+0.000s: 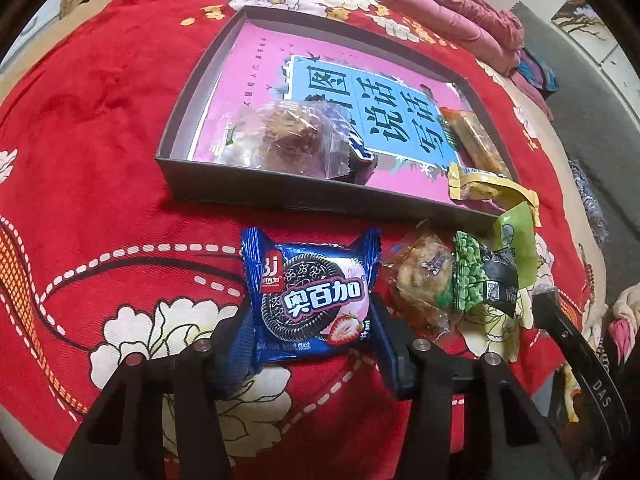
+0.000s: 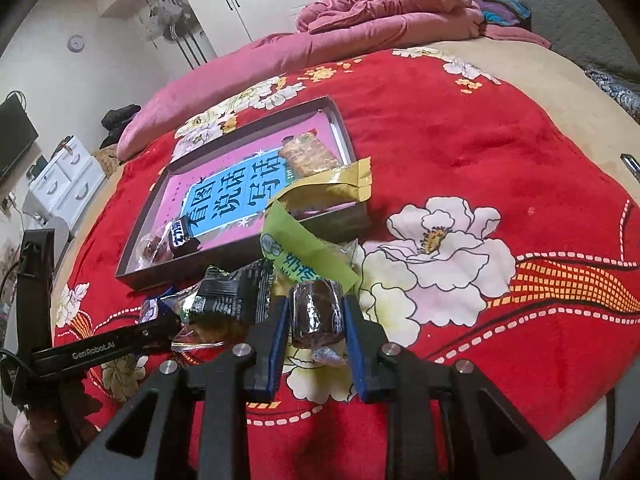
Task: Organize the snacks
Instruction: 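Lift the Oreo pack with the left tool while the right tool lifts the silver-lidded cup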
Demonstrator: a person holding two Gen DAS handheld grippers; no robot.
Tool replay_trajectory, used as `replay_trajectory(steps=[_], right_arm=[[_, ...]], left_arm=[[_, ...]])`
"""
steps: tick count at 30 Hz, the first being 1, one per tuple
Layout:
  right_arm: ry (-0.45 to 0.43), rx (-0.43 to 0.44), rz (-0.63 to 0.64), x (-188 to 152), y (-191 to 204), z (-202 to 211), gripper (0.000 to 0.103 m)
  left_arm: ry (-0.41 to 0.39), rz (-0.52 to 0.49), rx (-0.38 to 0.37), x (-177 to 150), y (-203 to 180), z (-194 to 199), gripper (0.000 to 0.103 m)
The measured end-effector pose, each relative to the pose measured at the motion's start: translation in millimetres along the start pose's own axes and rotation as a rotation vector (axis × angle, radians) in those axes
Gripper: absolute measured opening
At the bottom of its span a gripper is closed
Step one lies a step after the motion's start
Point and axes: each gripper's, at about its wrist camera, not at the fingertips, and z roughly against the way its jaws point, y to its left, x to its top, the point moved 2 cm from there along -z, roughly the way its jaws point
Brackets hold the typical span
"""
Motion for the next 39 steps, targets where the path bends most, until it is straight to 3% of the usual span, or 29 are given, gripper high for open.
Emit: replay_trajectory(steps=[29,39], right_arm=[[0.025,0.014,-0.008,-3,-1,-7,0.027],[-0.027,0.028,-0.019,2,-1,2,0.027]], left_arm=[[-0.030,0.088,-0.023,-7,35,26,0.054],[-0.064,0.099,-0.037,-7,39,36,0.054]])
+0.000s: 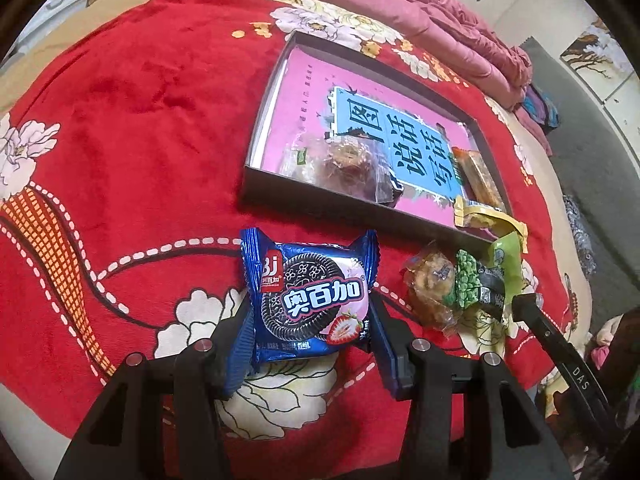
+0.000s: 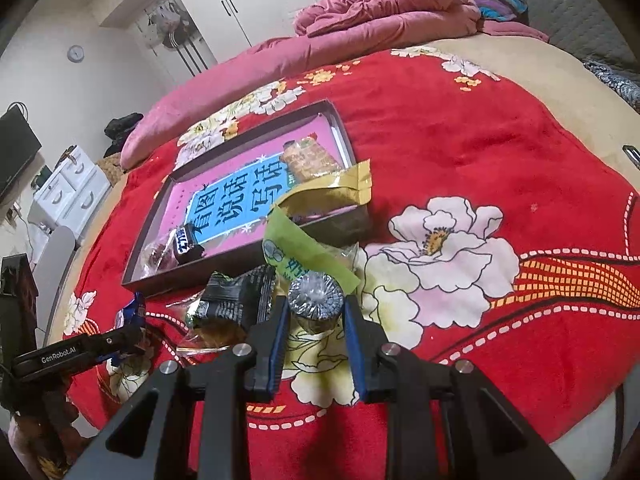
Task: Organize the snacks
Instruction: 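Lift the Oreo pack with the left tool while the right tool lifts the silver-lidded cup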
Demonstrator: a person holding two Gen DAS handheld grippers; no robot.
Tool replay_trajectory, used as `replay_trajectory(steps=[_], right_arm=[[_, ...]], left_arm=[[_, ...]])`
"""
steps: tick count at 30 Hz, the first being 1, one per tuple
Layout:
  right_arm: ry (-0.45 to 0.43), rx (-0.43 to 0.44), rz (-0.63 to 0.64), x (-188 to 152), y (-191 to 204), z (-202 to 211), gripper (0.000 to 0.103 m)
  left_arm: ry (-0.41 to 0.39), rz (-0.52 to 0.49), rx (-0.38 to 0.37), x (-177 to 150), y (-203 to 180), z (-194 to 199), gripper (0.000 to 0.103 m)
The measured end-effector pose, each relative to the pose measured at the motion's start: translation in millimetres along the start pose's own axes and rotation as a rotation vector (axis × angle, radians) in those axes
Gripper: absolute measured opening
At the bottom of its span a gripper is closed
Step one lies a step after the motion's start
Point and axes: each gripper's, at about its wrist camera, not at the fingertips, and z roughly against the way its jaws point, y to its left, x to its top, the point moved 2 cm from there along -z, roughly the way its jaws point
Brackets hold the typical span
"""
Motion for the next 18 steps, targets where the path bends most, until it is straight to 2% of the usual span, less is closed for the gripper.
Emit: replay_trajectory(steps=[18], right_arm=[[-0.045,0.031,-0.045,6,-11,8,0.027]], left_arm=[[-0.044,0.012,-0.016,2,6,13,0.054]])
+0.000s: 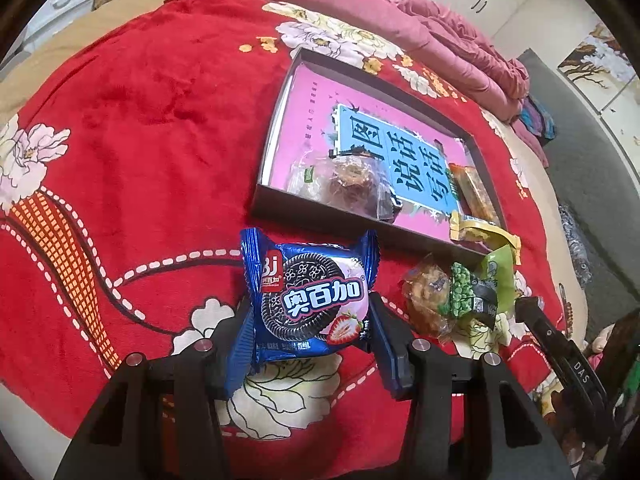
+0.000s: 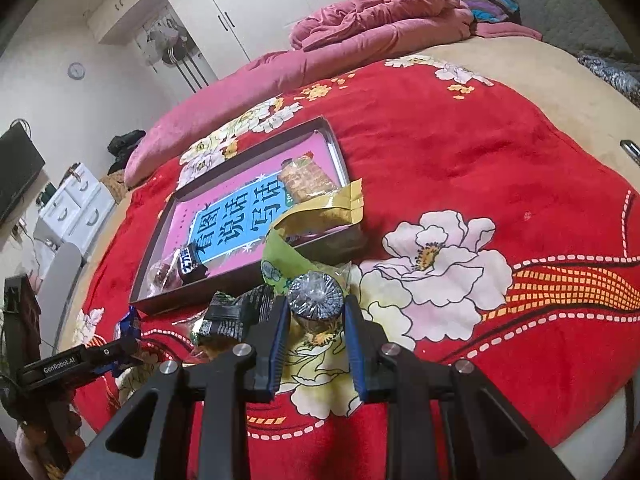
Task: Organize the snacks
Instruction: 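Lift the Oreo pack with the left tool while the right tool lifts the silver-lidded cup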
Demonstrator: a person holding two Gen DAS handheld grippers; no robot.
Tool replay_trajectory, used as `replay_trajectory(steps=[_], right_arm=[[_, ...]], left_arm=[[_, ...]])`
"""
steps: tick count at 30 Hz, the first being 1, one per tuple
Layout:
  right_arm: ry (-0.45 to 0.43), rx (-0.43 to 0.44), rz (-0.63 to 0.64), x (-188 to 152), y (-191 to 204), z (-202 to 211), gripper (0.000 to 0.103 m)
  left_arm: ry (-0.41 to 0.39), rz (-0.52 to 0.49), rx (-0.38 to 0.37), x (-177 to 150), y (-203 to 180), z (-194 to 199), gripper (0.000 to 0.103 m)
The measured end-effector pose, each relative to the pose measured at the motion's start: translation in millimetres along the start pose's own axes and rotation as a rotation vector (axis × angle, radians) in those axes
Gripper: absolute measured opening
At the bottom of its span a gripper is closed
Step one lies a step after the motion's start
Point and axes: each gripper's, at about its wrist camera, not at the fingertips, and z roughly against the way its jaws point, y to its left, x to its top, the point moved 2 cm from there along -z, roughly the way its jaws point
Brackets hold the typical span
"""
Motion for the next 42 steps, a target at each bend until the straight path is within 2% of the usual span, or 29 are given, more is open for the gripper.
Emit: replay_trajectory(steps=[25,36,42], right_arm=[[-0.093,0.016,-0.061,15,-16,10,0.027],[-0.135,0.032,0.001,23,-3,7,0.028],[-0.144,0.038,0.037,28,8,0,0.027]], left_arm=[[-0.102,-0.061,-0.010,6,-14,15,0.054],[-0.170,-0.062,-0.007,16,-23,18,0.054],[-0.168,-0.065,-0.012,21,-30,11,0.054]])
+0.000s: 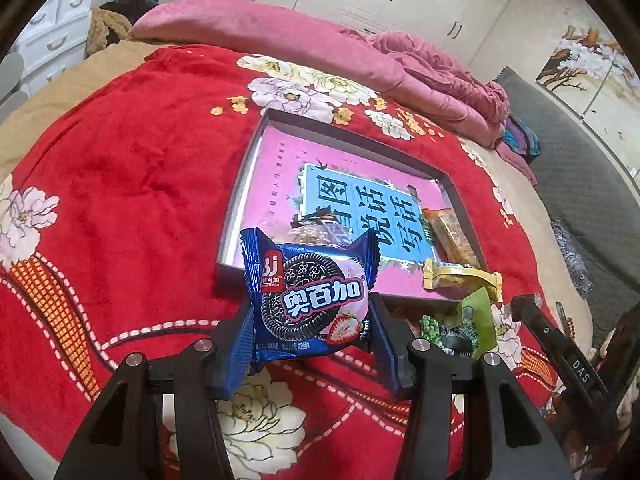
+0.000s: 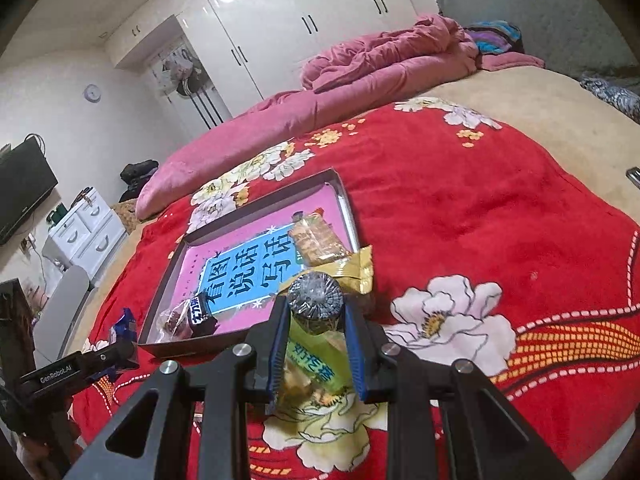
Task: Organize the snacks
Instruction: 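Lift the Oreo pack with the left tool while the right tool lifts the silver-lidded cup, then lower the Oreo pack into the tray with the left tool while the right tool lowers the cup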
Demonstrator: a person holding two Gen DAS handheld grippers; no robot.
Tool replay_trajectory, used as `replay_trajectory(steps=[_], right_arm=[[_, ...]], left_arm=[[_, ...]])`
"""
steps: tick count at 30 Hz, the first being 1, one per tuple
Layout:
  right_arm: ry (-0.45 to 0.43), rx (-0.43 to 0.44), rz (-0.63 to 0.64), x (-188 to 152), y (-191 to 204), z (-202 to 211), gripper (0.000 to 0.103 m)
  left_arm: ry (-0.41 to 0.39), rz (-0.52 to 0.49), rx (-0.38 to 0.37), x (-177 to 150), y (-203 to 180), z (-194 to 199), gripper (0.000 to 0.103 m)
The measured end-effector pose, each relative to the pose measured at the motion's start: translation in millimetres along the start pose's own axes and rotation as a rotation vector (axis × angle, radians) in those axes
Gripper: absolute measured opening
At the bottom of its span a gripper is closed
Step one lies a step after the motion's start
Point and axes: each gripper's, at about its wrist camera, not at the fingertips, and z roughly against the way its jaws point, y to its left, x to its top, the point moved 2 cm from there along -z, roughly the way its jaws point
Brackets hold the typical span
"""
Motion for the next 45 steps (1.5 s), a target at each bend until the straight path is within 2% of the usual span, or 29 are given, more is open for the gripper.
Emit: replay_trajectory(steps=[13,20,34,45], right_arm=[[-0.007,0.058,0.130,4,41,-22,0.027],[0.038,0.097,0.141,5,49,-47,0.027],[0.107,0.062,0.172,-2,51,-74,0.027],[0.123,0.001,0.194,-5,47,-80,0.028]], left_arm=[[-0.005,-0.024,-0.023,6,-25,-21,0.054],[-0.008,-0.065,-0.035,11,-42,-39,0.054],[0.014,-0.088,-0.029,17,-51,-68,0.054],[0.024,-0.132,-0.026,14,-60,-78,0.054]])
